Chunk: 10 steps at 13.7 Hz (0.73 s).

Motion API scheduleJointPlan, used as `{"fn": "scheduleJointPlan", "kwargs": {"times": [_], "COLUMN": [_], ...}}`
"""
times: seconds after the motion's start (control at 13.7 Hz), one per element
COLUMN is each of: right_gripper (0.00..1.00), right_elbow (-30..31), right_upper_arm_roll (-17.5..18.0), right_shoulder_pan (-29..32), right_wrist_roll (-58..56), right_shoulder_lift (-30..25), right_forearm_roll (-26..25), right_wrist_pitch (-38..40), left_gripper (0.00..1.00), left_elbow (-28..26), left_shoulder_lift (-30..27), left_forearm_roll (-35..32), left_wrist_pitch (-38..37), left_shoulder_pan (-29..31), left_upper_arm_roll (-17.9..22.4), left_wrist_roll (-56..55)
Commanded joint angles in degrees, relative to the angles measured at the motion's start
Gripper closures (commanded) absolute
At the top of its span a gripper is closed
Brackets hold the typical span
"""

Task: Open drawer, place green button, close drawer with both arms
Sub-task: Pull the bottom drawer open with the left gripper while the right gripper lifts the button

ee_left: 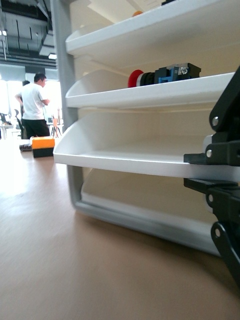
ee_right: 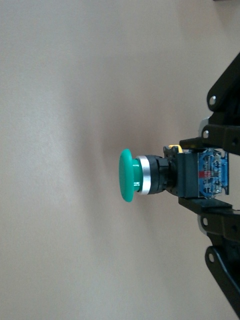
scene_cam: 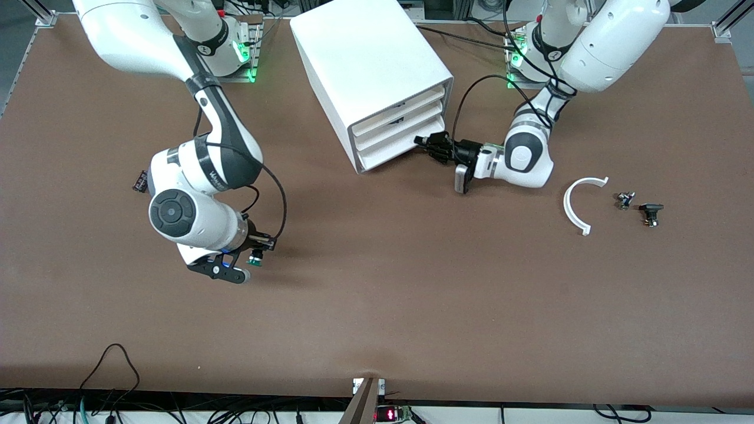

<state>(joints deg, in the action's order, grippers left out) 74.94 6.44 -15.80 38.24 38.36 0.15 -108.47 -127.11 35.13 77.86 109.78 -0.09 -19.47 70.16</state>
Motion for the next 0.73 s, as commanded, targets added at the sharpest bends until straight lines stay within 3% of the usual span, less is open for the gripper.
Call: {"fn": "scheduleJointPlan", "kwargs": {"times": [0.0, 0.36, 0.58, 0.66], "right_gripper": [1.0, 1.0, 1.0, 1.0], "right_elbow": [-3.3, -6.73, -9.02, -9.72], "right_upper_arm_roll": [-0.2, -0.2, -0.2, -0.29], "right_shoulder_pan": [-2.56, -9.41, -14.07, -15.56], "right_wrist_roll": [8.75, 27.65, 38.54, 41.28], "right_shoulder_lift": [0.49, 0.58, 0.67, 0.67], "right_forearm_roll": [0.2, 0.11, 0.02, -0.06], "right_wrist_pitch": [2.13, 1.95, 2.04, 2.04], "left_gripper": [1.0, 1.0, 1.0, 0.75], "left_elbow": [4.84, 15.47, 18.04, 18.13], "left_shoulder_lift": [-0.67, 2.83, 3.81, 3.72], "left_forearm_roll": [-6.38, -19.91, -21.34, -21.34], "left_wrist_pitch": [-0.71, -0.71, -0.88, -0.79], "left_shoulder_pan": [1.75, 4.83, 5.19, 5.19], "left_upper_arm_roll": [1.98, 4.16, 4.61, 4.53], "left_wrist_roll": [-8.7, -16.1, -16.19, -16.54]}}
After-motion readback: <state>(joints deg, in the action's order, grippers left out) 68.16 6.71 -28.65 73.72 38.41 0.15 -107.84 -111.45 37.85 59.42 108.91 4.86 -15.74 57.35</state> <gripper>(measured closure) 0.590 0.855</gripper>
